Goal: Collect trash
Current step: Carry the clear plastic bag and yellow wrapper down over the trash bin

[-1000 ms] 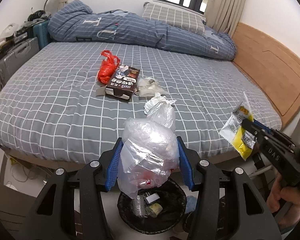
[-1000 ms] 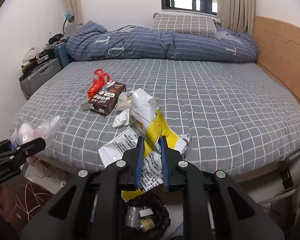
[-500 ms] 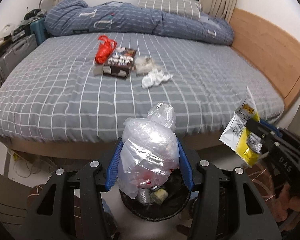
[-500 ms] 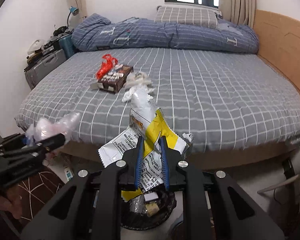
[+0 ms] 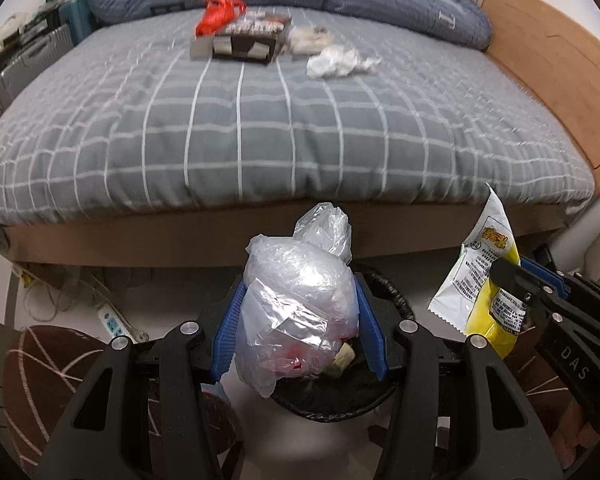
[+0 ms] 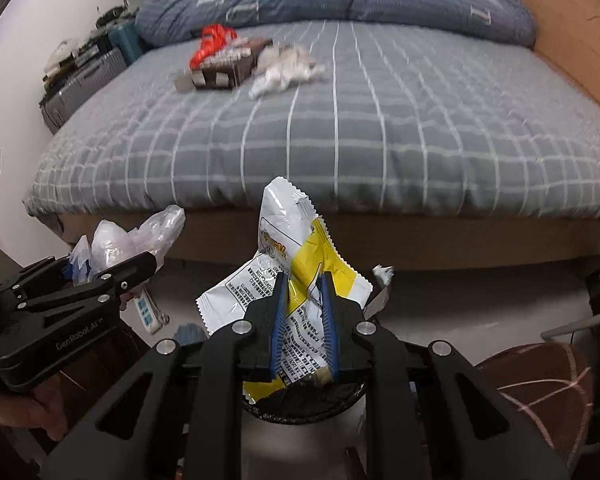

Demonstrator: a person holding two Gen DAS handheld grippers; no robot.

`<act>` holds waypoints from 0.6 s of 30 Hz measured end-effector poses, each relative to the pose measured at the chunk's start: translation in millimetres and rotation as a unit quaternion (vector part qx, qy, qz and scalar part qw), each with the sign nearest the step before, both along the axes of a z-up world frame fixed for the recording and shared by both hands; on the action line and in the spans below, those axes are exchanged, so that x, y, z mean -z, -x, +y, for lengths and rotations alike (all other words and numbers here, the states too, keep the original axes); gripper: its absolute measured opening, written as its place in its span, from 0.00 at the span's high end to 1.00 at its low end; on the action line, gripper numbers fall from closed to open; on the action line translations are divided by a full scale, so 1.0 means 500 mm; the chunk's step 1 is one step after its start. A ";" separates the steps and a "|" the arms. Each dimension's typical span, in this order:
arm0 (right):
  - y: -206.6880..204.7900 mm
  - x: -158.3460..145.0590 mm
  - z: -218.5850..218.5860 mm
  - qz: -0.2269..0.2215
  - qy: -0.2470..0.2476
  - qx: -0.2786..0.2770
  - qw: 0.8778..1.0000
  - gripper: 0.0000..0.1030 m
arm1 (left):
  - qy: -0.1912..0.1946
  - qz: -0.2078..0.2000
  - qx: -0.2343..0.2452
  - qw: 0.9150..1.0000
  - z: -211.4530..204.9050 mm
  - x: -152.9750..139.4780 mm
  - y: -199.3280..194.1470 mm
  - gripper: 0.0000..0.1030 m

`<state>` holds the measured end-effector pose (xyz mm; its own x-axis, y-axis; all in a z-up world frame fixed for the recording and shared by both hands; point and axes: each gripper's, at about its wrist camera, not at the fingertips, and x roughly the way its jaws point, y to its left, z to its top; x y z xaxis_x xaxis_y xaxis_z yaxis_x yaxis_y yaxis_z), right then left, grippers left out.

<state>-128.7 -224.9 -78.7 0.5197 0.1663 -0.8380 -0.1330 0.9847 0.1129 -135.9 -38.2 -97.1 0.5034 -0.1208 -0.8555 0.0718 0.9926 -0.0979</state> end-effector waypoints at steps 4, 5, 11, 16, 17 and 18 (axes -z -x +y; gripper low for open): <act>-0.025 0.053 0.010 0.033 0.004 -0.001 0.999 0.84 | -0.004 0.021 -0.010 1.000 0.014 0.059 -0.019 0.51; -0.031 0.068 0.013 0.043 0.005 -0.002 0.999 0.84 | -0.006 0.030 -0.013 0.999 0.018 0.075 -0.026 0.51; -0.082 0.166 0.048 0.100 0.006 -0.020 0.995 0.84 | -0.017 0.053 -0.022 0.998 0.037 0.132 -0.050 0.51; -0.118 0.244 0.084 0.143 0.008 -0.031 0.989 0.84 | -0.019 0.078 -0.035 0.996 0.069 0.183 -0.068 0.51; -0.123 0.257 0.088 0.150 0.007 -0.032 0.988 0.84 | -0.020 0.081 -0.038 0.996 0.074 0.191 -0.072 0.51; -0.128 0.268 0.093 0.156 0.006 -0.034 0.987 0.84 | -0.024 0.085 -0.040 0.995 0.079 0.202 -0.077 0.51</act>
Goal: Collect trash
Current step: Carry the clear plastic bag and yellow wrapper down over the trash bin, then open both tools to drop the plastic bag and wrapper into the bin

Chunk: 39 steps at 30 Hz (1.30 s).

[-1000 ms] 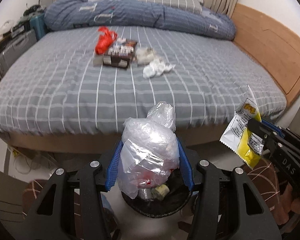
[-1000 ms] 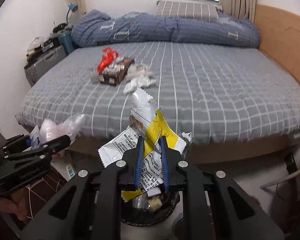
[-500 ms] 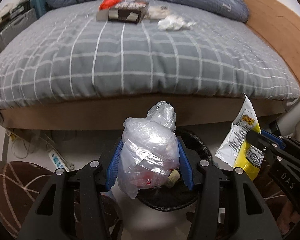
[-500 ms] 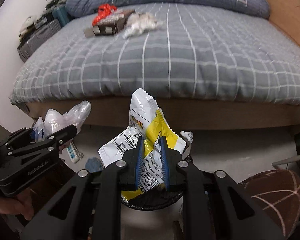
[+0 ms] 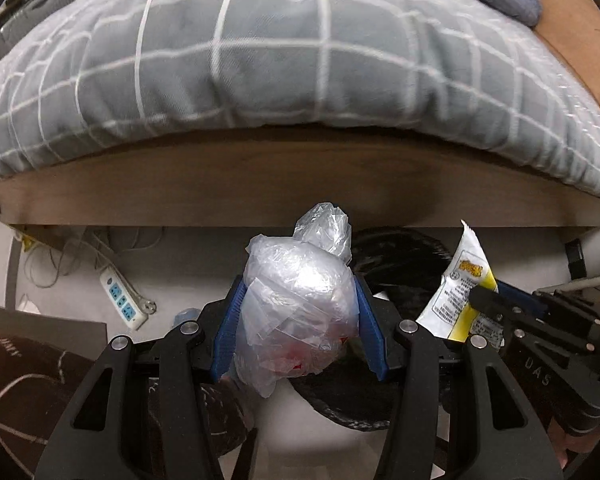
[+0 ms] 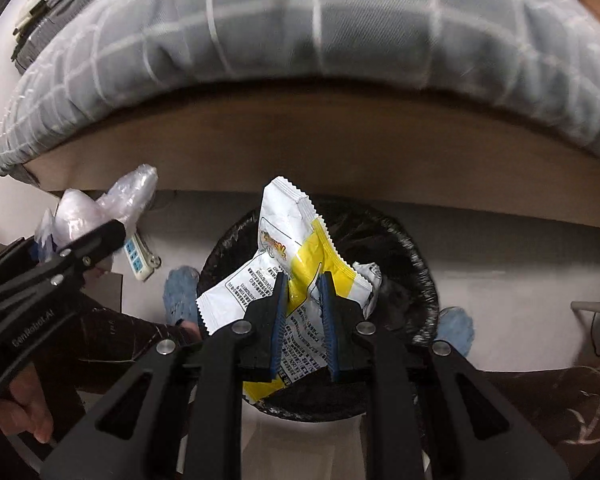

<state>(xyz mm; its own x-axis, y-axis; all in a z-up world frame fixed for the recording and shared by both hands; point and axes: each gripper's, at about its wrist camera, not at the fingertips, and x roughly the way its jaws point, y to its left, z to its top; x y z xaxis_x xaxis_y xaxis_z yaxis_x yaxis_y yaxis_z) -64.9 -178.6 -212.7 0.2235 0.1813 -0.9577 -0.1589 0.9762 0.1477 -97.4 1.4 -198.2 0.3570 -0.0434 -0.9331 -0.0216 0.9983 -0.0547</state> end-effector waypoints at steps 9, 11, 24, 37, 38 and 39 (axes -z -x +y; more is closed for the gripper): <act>-0.026 0.057 0.017 0.021 0.004 -0.010 1.000 0.73 | -0.005 0.034 -0.008 0.999 0.014 0.059 -0.021 0.51; -0.028 0.062 0.021 0.017 0.009 -0.010 1.000 0.70 | -0.003 0.039 -0.007 0.999 0.014 0.064 -0.023 0.51; -0.009 0.037 -0.059 -0.022 0.032 0.030 0.999 0.19 | 0.010 0.056 0.023 0.998 -0.052 0.078 -0.039 0.51; 0.024 -0.039 -0.216 -0.071 0.083 0.105 0.988 0.07 | 0.023 0.055 0.074 0.996 -0.197 0.067 -0.031 0.51; 0.023 -0.043 -0.223 -0.073 0.081 0.109 0.988 0.07 | 0.022 0.052 0.078 0.995 -0.204 0.064 -0.030 0.50; 0.022 -0.043 -0.228 -0.074 0.081 0.111 0.988 0.07 | 0.020 0.049 0.079 0.995 -0.208 0.061 -0.029 0.50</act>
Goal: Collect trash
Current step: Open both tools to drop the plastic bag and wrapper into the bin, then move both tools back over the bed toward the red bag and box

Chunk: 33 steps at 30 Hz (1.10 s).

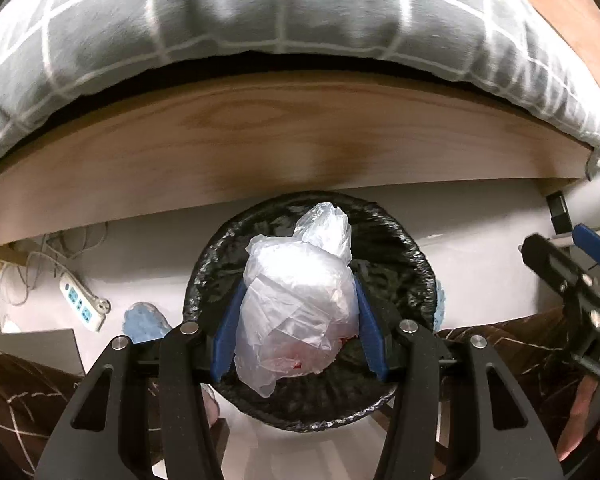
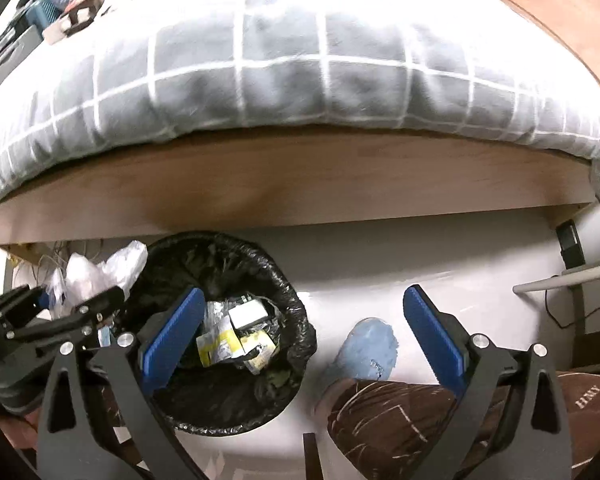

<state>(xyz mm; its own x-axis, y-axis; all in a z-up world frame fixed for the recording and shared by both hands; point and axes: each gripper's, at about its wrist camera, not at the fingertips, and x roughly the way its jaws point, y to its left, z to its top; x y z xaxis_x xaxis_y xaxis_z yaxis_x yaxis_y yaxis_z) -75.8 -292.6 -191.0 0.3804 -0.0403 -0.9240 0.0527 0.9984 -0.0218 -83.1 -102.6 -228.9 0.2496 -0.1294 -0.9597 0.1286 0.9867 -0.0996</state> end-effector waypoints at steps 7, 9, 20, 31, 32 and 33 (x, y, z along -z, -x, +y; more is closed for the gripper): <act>-0.002 0.009 0.009 0.000 0.014 -0.002 1.000 0.07 | -0.016 -0.024 -0.003 1.000 0.001 -0.020 0.002 0.34; -0.003 0.009 0.010 0.000 0.014 -0.002 1.000 0.07 | -0.025 -0.033 -0.003 0.999 0.004 -0.024 0.003 0.25; -0.018 -0.003 0.043 -0.011 -0.004 -0.021 1.000 0.07 | -0.062 -0.066 -0.037 0.995 0.081 -0.061 0.004 0.06; -0.018 -0.091 0.117 -0.056 -0.012 -0.061 0.997 0.07 | -0.043 -0.106 -0.063 0.991 0.159 -0.165 0.016 0.06; -0.019 -0.102 0.121 -0.060 -0.012 -0.061 0.996 0.07 | -0.038 -0.112 -0.066 0.991 0.166 -0.180 0.018 0.06; -0.020 -0.113 0.124 -0.064 -0.012 -0.062 0.996 0.07 | -0.037 -0.117 -0.070 0.990 0.171 -0.190 0.019 0.06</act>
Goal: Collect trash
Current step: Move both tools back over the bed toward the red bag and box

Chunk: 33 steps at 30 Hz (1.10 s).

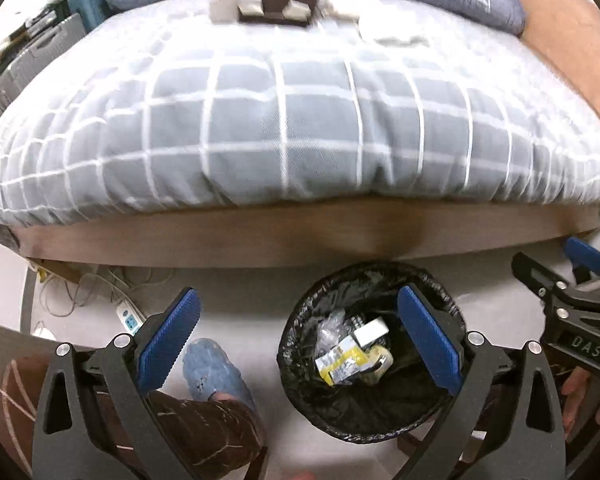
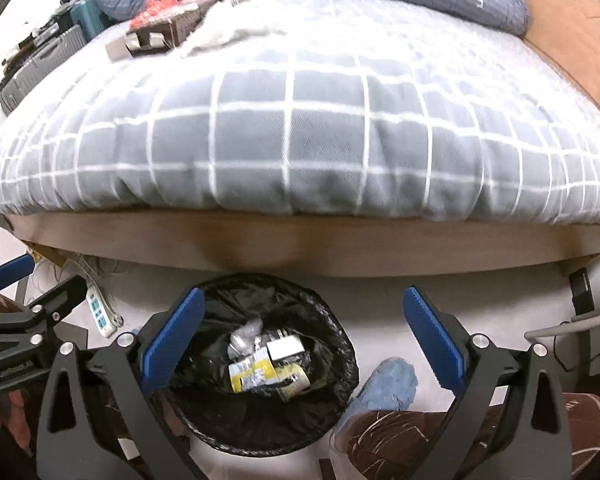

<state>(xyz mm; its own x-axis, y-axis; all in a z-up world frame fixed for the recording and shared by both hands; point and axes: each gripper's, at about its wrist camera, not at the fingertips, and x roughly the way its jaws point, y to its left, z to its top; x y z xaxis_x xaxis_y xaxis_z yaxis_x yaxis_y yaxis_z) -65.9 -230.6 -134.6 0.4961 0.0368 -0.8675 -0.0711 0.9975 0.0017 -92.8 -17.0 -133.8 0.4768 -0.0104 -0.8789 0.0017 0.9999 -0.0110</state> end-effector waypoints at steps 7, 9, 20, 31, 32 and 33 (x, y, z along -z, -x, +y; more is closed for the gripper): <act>-0.011 -0.076 0.023 -0.036 -0.009 -0.002 0.999 0.07 | 0.000 -0.030 -0.022 0.999 0.047 -0.069 -0.003 0.06; -0.014 -0.094 0.029 -0.044 -0.010 -0.004 0.999 0.07 | 0.002 -0.037 -0.028 0.999 0.057 -0.086 -0.006 0.06; -0.048 -0.201 0.057 -0.074 -0.019 -0.012 0.997 0.07 | 0.006 -0.061 -0.039 0.997 0.079 -0.181 -0.051 0.06; -0.124 -0.273 0.092 -0.089 -0.026 -0.031 0.995 0.07 | 0.007 -0.075 -0.046 0.996 0.106 -0.252 -0.124 0.06; -0.135 -0.278 0.096 -0.089 -0.026 -0.034 0.995 0.07 | 0.006 -0.075 -0.048 0.996 0.109 -0.254 -0.131 0.06; -0.142 -0.280 0.097 -0.089 -0.026 -0.035 0.995 0.07 | 0.005 -0.075 -0.050 0.996 0.113 -0.257 -0.140 0.06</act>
